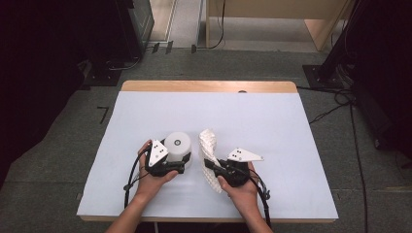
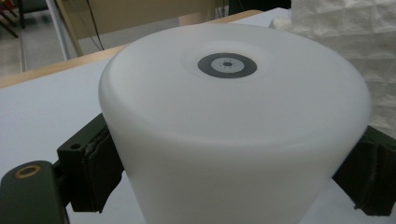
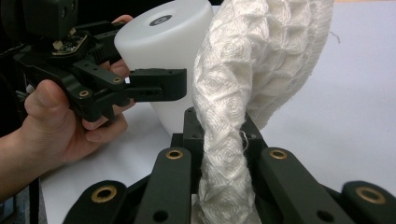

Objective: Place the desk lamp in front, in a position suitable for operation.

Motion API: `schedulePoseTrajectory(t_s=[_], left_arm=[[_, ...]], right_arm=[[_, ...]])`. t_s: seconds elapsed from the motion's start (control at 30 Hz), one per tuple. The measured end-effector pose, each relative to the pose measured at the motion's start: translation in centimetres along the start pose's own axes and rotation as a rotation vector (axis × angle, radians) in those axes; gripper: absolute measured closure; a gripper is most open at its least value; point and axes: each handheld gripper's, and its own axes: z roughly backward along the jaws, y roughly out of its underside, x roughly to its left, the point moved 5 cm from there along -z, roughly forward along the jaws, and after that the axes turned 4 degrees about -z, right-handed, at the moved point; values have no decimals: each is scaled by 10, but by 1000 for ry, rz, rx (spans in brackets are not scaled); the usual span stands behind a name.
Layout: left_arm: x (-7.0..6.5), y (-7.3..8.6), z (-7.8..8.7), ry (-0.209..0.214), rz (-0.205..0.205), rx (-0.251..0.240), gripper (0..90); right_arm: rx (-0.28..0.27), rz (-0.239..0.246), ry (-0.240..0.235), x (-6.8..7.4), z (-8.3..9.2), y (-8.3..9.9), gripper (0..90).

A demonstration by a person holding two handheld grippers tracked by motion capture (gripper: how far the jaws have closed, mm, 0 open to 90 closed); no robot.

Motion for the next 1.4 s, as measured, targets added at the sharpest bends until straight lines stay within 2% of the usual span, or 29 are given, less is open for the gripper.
schedulePoseTrajectory(t_s=[0.1,0.2,0.33,0.37,0.4,0.43,0.47,0.5,0.53,0.63,0.73,0.8,0.83,0.87,0.9,0.97,1.0,1.03,1.13,1.17,1.2,1.23,1.27,1.4], left_arm=[[0,0,2,-17,-2,1,24],[0,-4,9,-52,18,-26,8],[-4,-5,11,-69,27,-33,9],[-7,-4,10,-91,32,-25,9],[-12,-1,9,-132,48,-5,9],[-12,-1,9,-132,48,-5,9],[-19,2,3,-174,56,38,10],[-19,2,3,-174,56,38,10],[-20,3,-1,-208,63,66,15],[-17,4,-1,-211,74,69,73],[-13,4,2,-171,91,45,87],[-11,3,2,-162,104,40,87],[-10,3,3,-143,114,36,87],[-8,1,4,-86,133,18,88],[-8,1,4,-86,133,18,88],[-5,-5,9,-19,146,-19,88],[-2,-12,13,69,171,-56,88],[-2,-12,13,69,171,-56,88],[1,-19,20,207,239,-103,88],[1,-20,21,251,243,-119,88],[1,-20,21,251,243,-119,88],[1,-21,22,262,240,-119,88],[-1,-21,21,293,233,-115,88],[-7,-21,19,325,207,-97,89]], right_arm=[[2,0,0,0,0,0,798],[-7,4,7,0,0,-1,796],[-6,0,10,-1,1,-1,796],[-9,0,12,-2,1,-1,796],[-9,-1,12,-2,1,-1,795],[-9,-1,12,-2,1,-1,795],[-8,-2,13,-2,2,-1,796],[-8,-2,13,-2,2,-1,796],[-9,0,14,-2,2,-1,796],[-8,-1,15,-2,2,-1,796],[-4,1,16,-3,1,1,796],[-4,1,16,-3,0,1,796],[-1,0,15,-2,-1,2,796],[4,6,12,0,-2,3,796],[4,6,12,0,-2,3,796],[5,11,10,2,-4,3,796],[10,14,6,5,-5,4,796],[10,14,6,5,-5,4,796],[5,22,-2,9,-6,4,797],[-2,33,-9,12,-6,3,798],[-2,33,-9,12,-6,3,798],[-3,40,-12,13,-5,3,799],[-6,43,-19,15,-4,2,800],[-7,54,-23,15,-3,1,801]])
